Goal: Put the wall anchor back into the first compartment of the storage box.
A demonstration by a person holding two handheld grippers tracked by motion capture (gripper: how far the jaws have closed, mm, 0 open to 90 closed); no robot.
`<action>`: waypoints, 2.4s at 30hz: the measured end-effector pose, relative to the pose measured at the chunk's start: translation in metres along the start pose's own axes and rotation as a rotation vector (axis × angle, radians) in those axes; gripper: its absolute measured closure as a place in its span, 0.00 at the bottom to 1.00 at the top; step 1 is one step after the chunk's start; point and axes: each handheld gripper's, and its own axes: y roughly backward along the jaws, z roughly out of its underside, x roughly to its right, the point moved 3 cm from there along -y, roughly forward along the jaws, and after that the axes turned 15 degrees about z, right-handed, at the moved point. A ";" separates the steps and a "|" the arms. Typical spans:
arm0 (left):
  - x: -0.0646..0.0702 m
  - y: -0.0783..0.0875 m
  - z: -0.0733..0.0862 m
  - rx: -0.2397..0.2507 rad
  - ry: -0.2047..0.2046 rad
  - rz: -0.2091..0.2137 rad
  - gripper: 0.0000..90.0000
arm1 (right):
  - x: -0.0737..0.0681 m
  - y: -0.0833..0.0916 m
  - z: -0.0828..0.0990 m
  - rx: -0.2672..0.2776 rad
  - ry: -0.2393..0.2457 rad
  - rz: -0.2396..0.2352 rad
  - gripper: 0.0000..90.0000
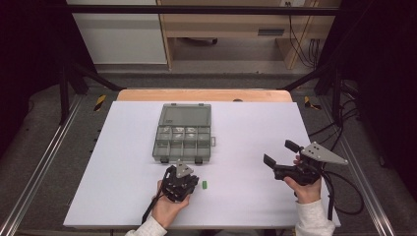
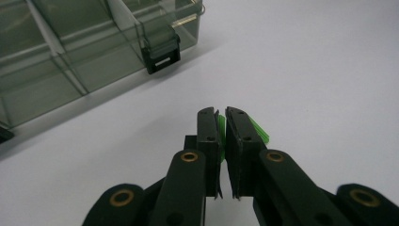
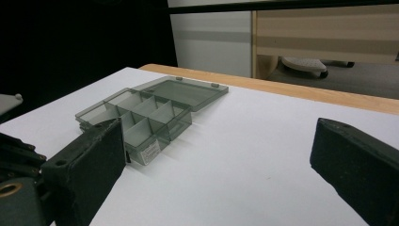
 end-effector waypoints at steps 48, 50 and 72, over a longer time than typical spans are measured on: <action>-0.084 0.082 -0.080 0.204 -0.030 -0.069 0.93 | 0.000 -0.004 0.003 -0.014 0.010 0.008 0.04; -0.089 0.082 -0.084 0.208 -0.023 -0.068 0.93 | 0.000 -0.004 0.003 -0.015 0.010 0.008 0.04; -0.147 0.057 -0.102 0.166 0.000 -0.131 0.93 | 0.000 -0.004 0.003 -0.014 0.008 0.006 0.04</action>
